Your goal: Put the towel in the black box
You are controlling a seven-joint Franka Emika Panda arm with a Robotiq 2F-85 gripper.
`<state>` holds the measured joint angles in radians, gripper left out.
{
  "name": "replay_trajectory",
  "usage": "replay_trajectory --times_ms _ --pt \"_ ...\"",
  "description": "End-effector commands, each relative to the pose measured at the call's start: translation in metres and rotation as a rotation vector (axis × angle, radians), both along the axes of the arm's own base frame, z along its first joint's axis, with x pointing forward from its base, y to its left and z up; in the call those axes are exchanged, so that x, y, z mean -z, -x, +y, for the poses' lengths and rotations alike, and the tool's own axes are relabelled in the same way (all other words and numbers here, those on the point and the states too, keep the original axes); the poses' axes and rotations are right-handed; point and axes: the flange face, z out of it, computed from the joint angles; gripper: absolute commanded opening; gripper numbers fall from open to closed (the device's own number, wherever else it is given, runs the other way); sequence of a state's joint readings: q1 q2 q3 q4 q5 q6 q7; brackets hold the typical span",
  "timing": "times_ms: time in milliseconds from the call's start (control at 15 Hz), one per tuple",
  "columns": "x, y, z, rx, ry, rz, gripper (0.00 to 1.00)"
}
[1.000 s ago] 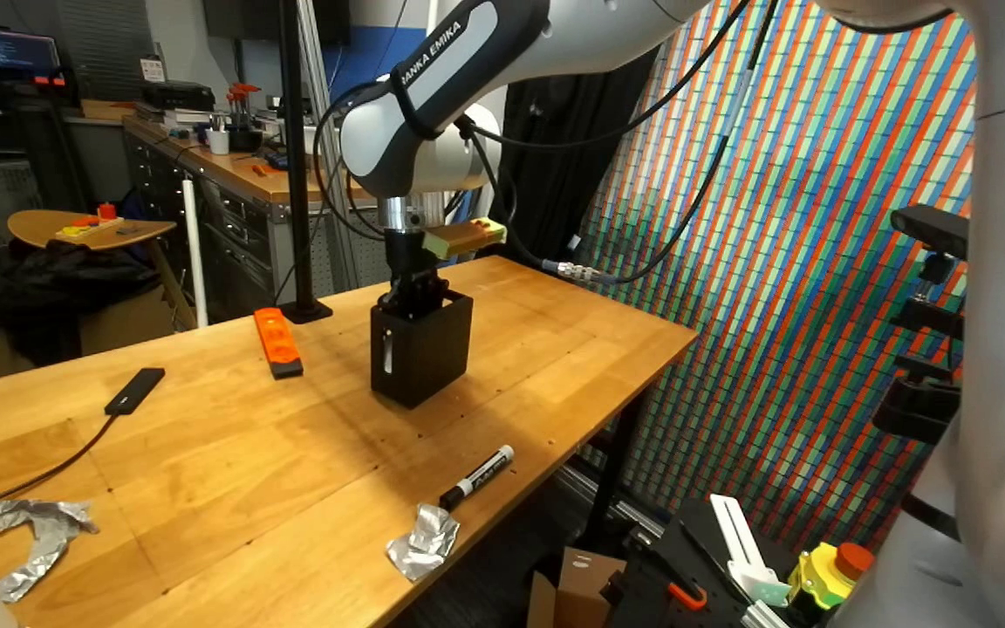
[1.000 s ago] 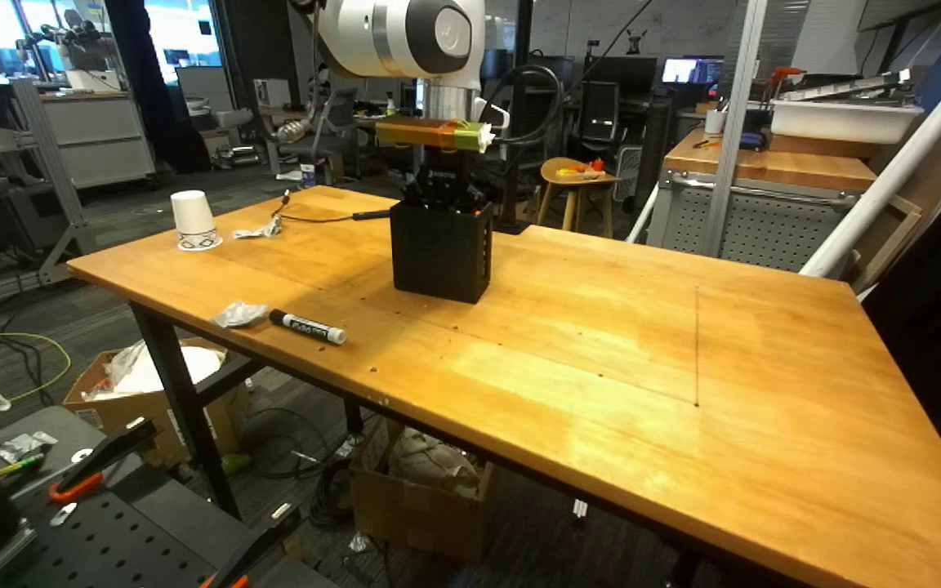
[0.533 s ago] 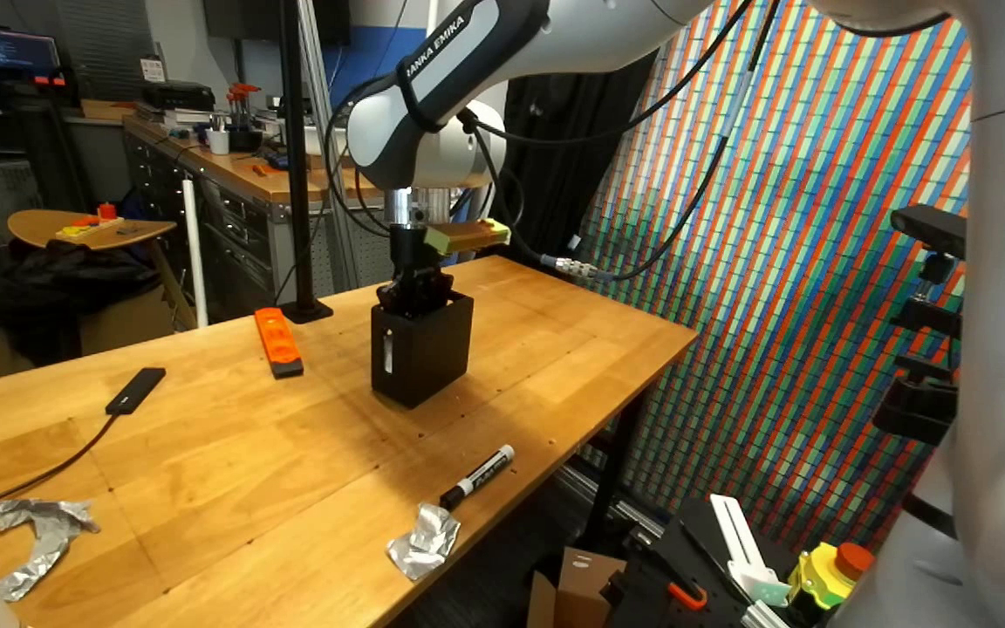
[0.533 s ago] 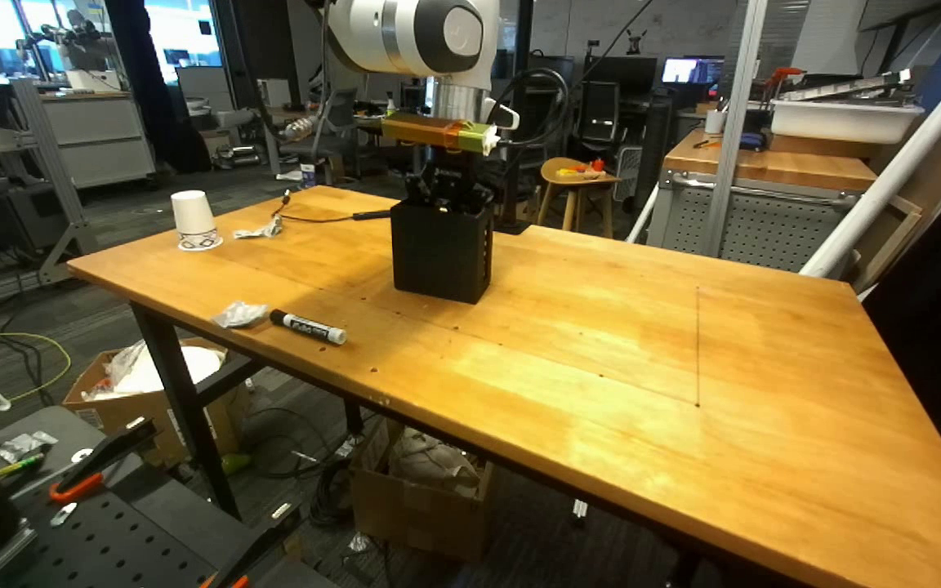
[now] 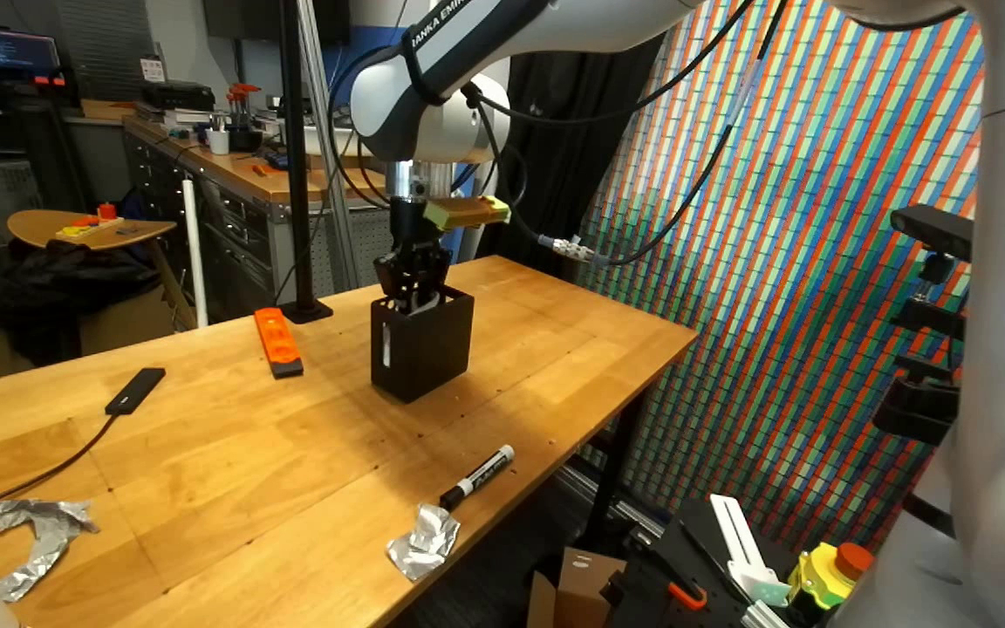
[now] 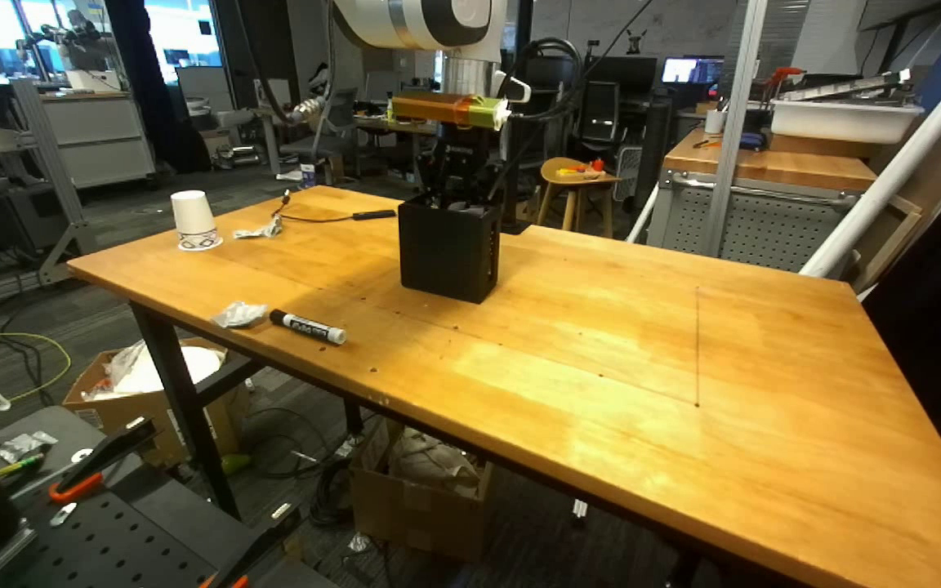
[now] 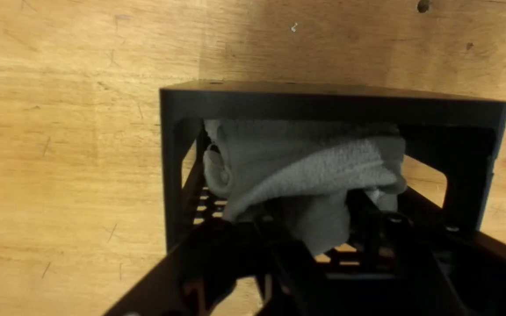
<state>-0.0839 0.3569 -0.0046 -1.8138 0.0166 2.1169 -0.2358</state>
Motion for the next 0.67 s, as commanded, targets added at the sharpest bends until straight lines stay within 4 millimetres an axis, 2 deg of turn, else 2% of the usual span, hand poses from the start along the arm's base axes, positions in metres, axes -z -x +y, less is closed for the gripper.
replay_trajectory --times_ms 0,67,267,533,600 --pt "-0.023 -0.002 0.007 0.008 -0.004 -0.028 0.11" --pt "-0.025 -0.002 0.009 0.005 -0.004 -0.03 0.02" --pt "-0.029 -0.001 0.013 -0.002 -0.001 -0.034 0.0" --pt "-0.032 0.0 0.017 -0.022 0.009 -0.037 0.02" --pt "-0.033 0.0 0.018 -0.024 0.012 -0.041 0.14"
